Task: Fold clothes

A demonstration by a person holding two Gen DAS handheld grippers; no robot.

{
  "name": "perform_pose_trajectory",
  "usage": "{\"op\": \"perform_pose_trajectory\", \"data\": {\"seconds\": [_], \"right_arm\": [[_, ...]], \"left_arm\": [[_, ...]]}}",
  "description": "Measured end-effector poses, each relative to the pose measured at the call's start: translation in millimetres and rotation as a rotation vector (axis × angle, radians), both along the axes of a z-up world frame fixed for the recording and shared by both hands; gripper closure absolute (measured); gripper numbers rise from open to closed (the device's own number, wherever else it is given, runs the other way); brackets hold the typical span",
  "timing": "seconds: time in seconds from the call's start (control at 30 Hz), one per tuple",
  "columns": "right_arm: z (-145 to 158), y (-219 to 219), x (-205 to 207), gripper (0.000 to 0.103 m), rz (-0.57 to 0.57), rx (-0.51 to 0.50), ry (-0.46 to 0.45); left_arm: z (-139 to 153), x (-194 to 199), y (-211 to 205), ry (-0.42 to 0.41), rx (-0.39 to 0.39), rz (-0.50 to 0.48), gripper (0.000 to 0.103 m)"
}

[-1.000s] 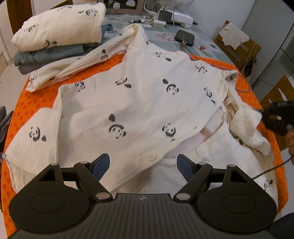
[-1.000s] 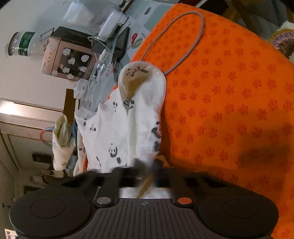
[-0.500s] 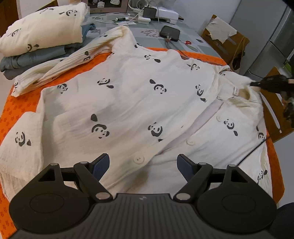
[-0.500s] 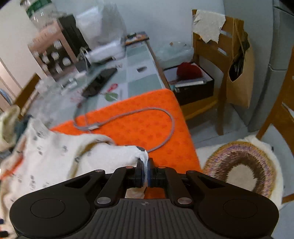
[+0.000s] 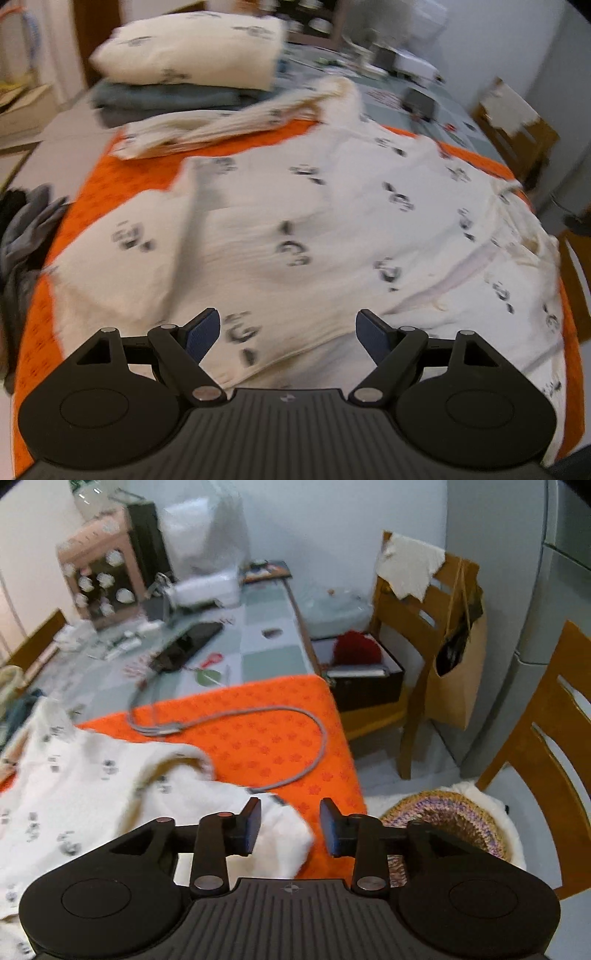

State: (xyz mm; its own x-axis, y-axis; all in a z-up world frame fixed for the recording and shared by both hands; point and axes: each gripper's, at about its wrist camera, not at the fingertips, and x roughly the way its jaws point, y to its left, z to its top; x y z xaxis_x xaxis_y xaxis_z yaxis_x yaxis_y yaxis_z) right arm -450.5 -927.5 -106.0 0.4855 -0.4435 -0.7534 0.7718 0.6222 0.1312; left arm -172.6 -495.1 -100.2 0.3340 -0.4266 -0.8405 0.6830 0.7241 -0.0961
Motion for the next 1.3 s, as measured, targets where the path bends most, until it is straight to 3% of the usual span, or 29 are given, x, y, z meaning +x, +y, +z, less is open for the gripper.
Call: {"op": "perform_pose_trajectory", "data": {"seconds": [0.13, 0.27, 0.6, 0.8, 1.13, 1.3], "right_arm": [[15, 28, -7, 0.061, 0.052, 0.045, -0.048], [21, 63, -7, 0.061, 0.121, 0.079, -0.08], [31, 162, -14, 0.06, 0.171, 0.093, -0.14], [32, 235, -21, 0.06, 0.065, 0.086, -0.161], [17, 407, -11, 0.059, -0.254, 0.044, -0.193], [5, 499, 5, 0.059, -0.336, 0.066, -0.214]], "left_arm": [[4, 3, 32, -0.042, 0.001, 0.101, 0.018], [5, 8, 63, -0.081, 0.027, 0.14, 0.018], [-2, 41, 122, -0.139, 0.093, 0.071, 0.017], [-9, 80, 137, -0.175, 0.094, -0.121, 0.017], [-29, 134, 151, -0.318, 0.05, -0.606, 0.017], [-37, 154, 146, -0.368, 0.011, -0.732, 0.018]]}}
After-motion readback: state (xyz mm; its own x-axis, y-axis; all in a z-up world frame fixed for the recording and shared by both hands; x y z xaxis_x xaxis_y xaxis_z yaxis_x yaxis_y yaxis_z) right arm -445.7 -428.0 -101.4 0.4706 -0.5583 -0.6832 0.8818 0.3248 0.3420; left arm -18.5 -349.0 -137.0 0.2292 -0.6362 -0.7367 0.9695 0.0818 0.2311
